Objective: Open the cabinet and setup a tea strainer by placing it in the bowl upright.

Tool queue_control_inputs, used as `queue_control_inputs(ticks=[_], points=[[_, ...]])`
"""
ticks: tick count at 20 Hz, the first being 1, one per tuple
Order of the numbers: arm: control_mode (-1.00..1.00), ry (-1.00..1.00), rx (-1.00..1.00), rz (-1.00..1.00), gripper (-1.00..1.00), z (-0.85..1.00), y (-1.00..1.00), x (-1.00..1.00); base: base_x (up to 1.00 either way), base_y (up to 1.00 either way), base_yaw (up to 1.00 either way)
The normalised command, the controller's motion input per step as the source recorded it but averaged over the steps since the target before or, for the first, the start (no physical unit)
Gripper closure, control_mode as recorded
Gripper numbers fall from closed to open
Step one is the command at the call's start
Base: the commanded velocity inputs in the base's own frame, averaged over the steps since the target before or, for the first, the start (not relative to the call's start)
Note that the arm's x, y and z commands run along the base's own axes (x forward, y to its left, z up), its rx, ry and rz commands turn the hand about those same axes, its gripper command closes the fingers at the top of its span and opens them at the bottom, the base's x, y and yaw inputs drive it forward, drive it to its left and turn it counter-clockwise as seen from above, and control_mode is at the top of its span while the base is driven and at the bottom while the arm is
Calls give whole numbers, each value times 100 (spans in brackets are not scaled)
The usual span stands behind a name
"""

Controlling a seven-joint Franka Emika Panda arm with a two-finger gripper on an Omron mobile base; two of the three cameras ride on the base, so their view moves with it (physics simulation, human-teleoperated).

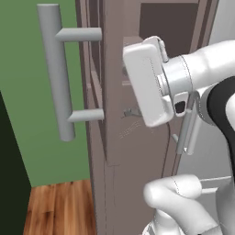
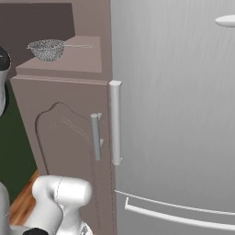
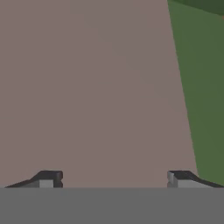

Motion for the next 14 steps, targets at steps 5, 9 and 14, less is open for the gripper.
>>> queue_control_inputs(ticks=[5, 9, 14], points=[[-100, 0, -8, 0, -100, 0, 0, 0, 0, 0, 0], [-100, 0, -9, 0, -100, 0, -15, 0, 0, 0, 0], [-100, -1, -13, 0, -100, 0, -43, 0, 0, 0, 0]])
